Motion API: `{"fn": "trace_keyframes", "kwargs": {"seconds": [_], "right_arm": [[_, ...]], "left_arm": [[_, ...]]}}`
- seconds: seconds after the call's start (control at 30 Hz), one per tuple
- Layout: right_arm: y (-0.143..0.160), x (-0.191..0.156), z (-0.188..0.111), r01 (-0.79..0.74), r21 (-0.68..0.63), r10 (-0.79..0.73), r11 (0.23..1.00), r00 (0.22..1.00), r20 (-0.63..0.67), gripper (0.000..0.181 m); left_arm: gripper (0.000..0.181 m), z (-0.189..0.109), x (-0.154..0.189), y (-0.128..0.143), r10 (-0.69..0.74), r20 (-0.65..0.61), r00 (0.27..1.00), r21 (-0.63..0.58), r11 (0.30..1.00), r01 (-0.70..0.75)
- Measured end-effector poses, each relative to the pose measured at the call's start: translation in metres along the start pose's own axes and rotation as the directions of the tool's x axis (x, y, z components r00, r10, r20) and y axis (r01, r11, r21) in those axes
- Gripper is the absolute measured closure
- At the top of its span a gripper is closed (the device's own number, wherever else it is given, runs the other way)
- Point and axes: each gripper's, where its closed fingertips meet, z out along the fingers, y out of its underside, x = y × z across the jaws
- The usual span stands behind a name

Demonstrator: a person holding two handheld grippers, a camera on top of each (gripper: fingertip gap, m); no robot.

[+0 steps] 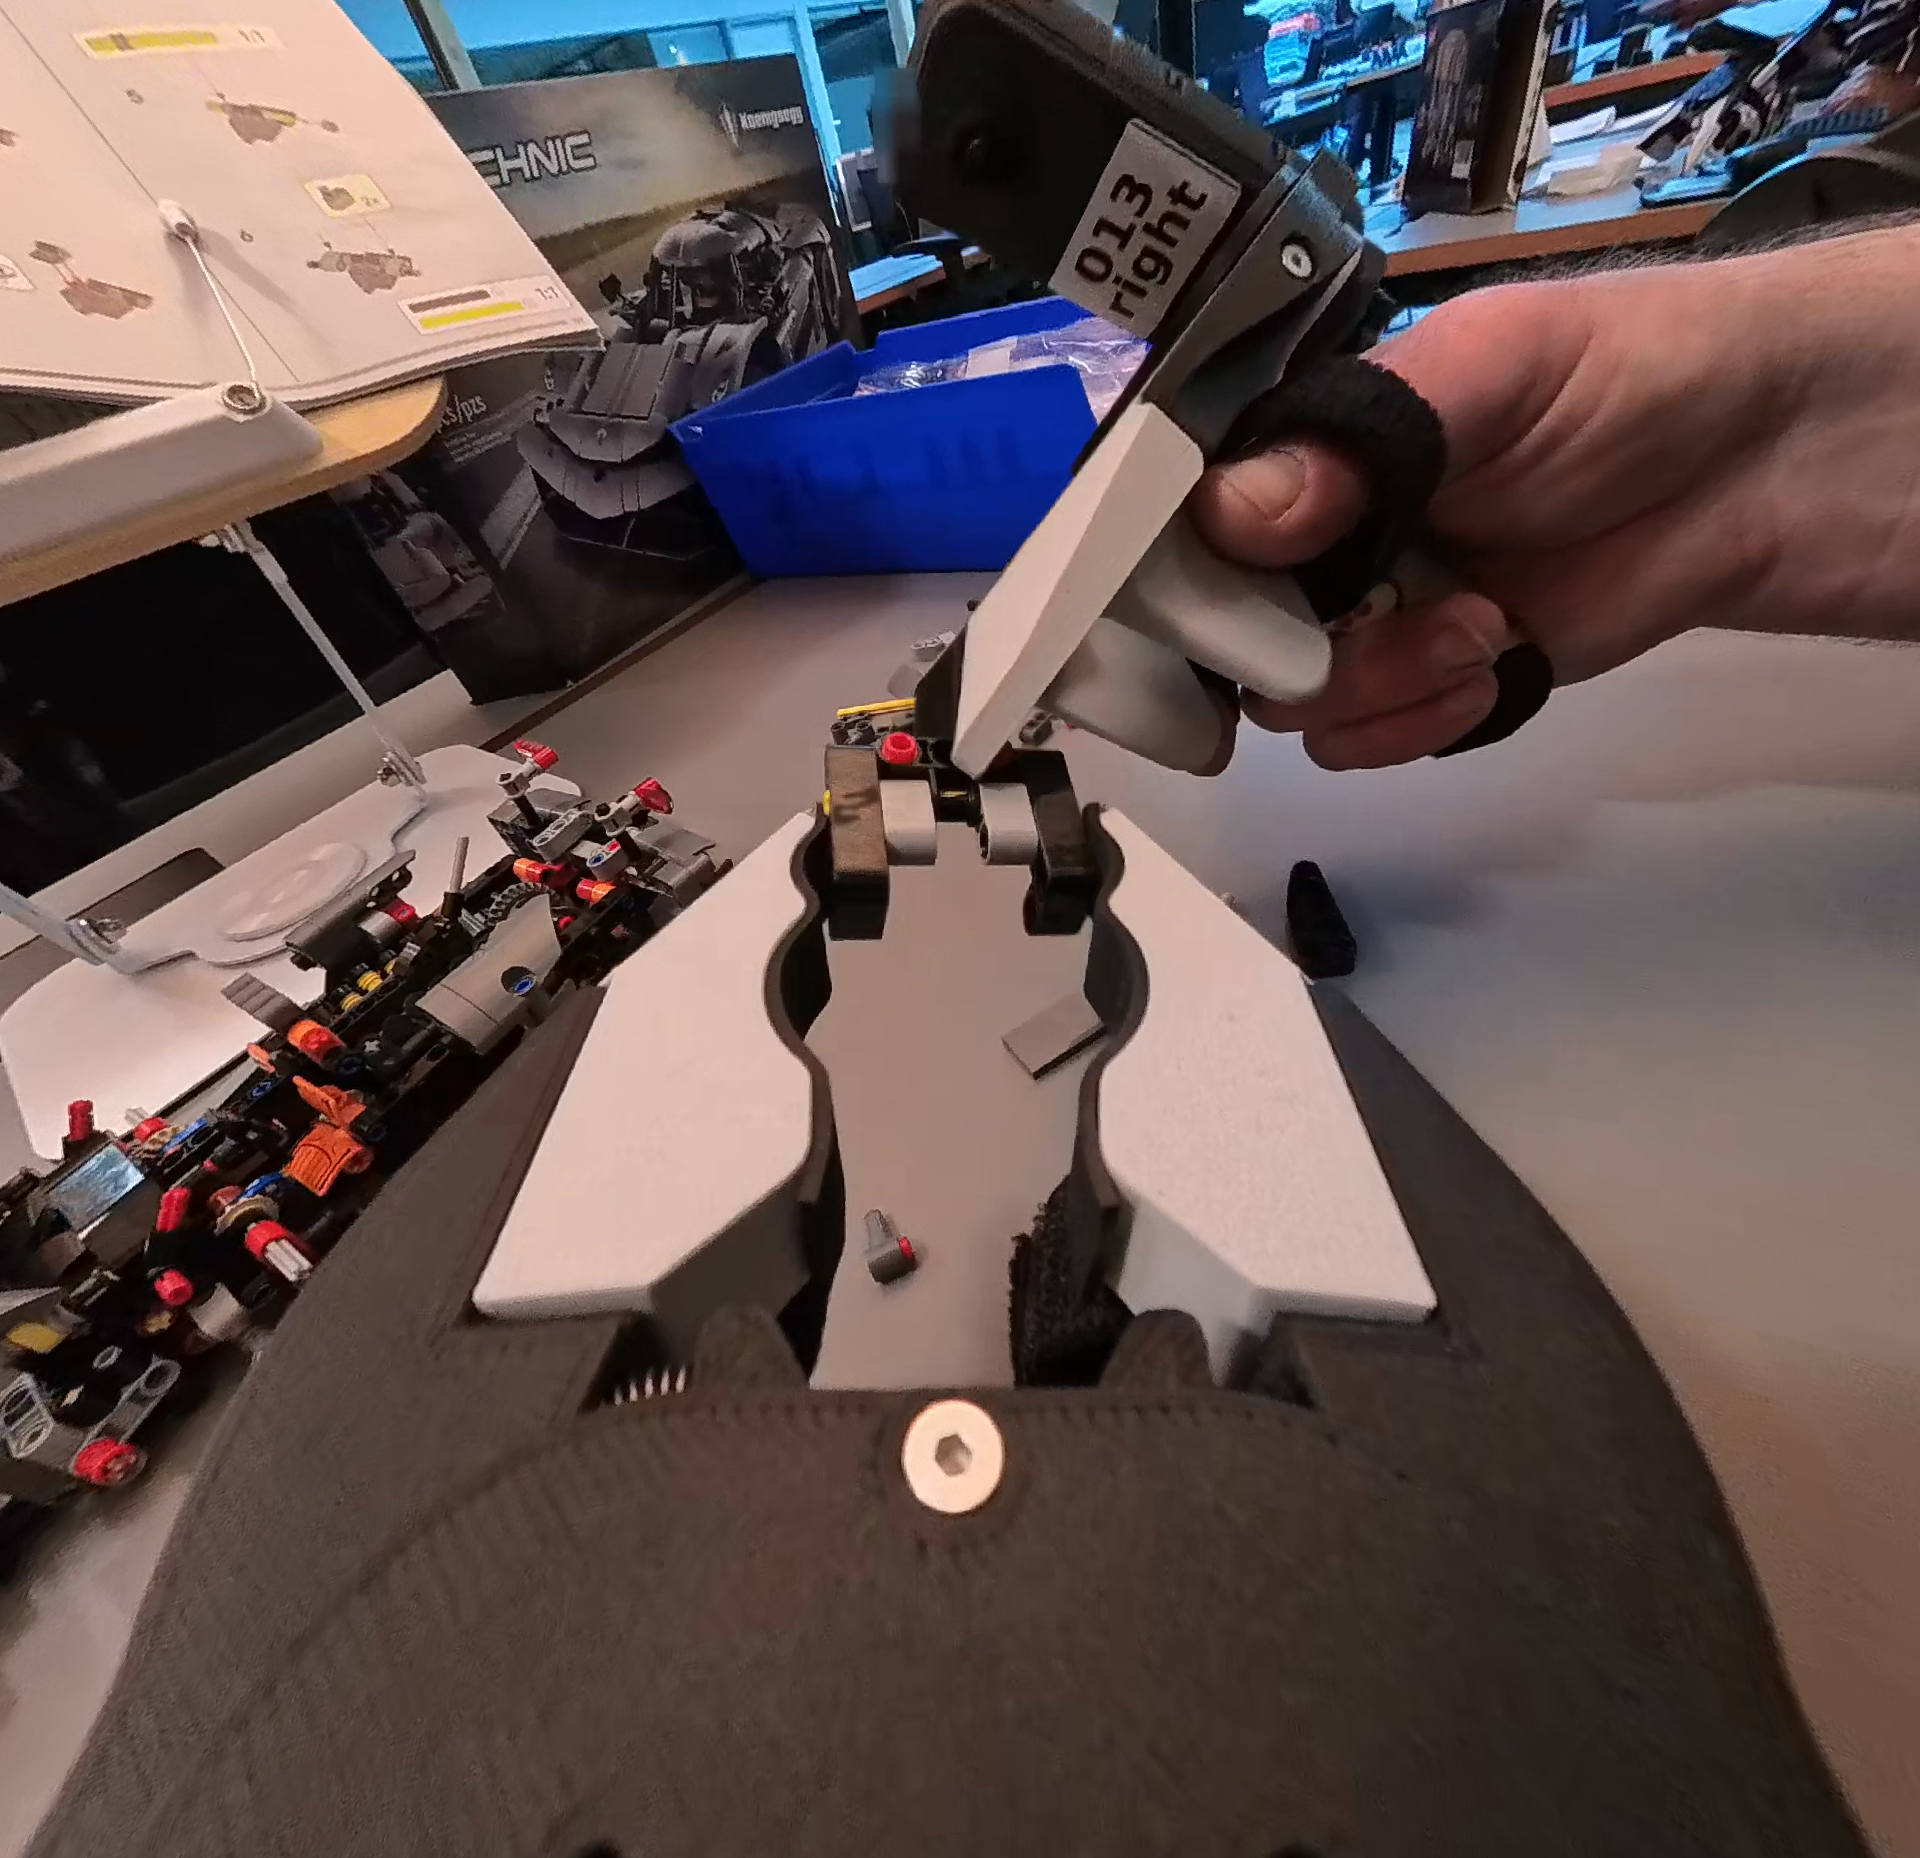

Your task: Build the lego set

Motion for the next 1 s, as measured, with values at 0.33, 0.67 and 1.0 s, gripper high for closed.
{"fn": "trace_keyframes", "kwargs": {"seconds": [0.33, 0.67, 1.0], "right_arm": [[-0.003, 0.000, -0.002, 0.006, 0.009, -0.006, 1.000, 1.000, -0.005, 0.174], [-0.007, 0.000, -0.009, 0.000, 0.049, 0.000, 0.999, 1.000, -0.004, 0.174], [-0.006, 0.016, -0.045, -0.016, 0.096, 0.024, 0.995, 0.996, -0.081, 0.176]], "left_arm": [[0.137, 0.001, 0.000, 0.002, 0.008, 0.005, 1.000, -0.014, 1.000, -0.008], [0.135, 0.002, -0.001, 0.003, 0.002, 0.006, 1.000, -0.022, 1.000, -0.002], [0.137, -0.001, -0.004, -0.001, -0.031, 0.006, 1.000, 0.007, 0.999, 0.031]]}}
